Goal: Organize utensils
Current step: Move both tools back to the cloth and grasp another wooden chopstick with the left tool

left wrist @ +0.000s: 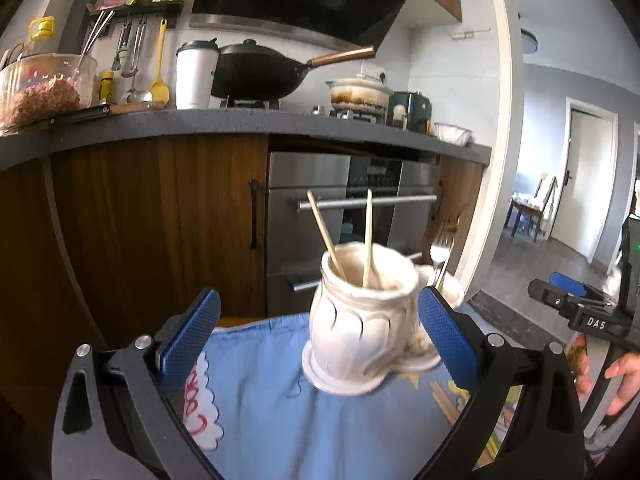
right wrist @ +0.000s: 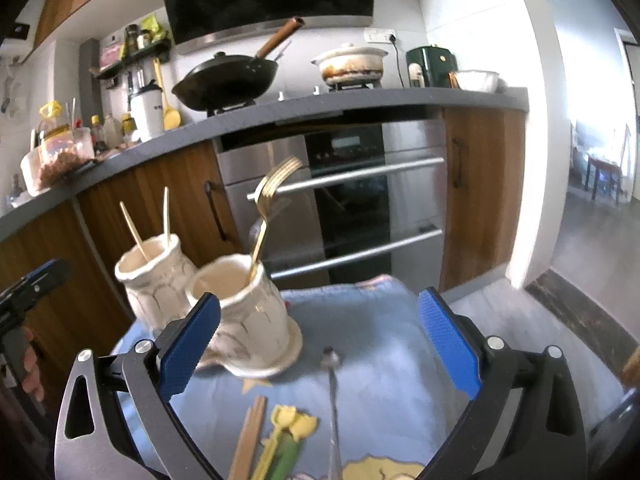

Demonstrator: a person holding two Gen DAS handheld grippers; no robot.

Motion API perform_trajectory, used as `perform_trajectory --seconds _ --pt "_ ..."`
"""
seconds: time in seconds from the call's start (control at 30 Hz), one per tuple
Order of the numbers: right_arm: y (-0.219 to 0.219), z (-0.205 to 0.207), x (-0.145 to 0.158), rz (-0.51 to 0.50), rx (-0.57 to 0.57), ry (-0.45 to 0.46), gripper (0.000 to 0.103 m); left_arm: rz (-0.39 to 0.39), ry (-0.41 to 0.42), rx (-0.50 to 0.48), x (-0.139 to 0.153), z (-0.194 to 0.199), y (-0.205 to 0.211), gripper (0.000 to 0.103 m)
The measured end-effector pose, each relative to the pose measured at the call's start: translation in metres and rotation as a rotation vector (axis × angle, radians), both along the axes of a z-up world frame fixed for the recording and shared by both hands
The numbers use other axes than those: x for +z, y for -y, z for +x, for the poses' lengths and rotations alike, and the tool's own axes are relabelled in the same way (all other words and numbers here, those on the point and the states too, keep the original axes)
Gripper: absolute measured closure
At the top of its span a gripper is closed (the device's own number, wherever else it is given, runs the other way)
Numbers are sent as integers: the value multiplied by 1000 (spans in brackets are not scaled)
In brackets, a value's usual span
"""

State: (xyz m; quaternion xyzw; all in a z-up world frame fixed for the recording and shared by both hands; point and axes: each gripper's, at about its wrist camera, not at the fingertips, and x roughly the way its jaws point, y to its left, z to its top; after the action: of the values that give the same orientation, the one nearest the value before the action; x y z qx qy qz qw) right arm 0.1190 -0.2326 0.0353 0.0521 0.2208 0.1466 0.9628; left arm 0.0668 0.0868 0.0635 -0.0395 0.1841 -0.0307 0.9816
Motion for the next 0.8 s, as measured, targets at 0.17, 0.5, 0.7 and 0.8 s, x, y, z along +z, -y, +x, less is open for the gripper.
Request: perform_trajectory --seconds 0.17,0.5,0.7,0.8 --pt "8 -6 -16 -36 -9 -42 5 21 -59 -7 -17 -6 8 6" --pt "18 -11 -35 -67 -26 -98 5 65 -151 -42 -46 -12 30 6" --pt "20 -10 -49 -100 -27 -131 5 61 -214 -49 -66 -10 43 5" --pt "21 -7 -57 -107 -30 -155 5 46 -270 -72 -82 -9 57 6"
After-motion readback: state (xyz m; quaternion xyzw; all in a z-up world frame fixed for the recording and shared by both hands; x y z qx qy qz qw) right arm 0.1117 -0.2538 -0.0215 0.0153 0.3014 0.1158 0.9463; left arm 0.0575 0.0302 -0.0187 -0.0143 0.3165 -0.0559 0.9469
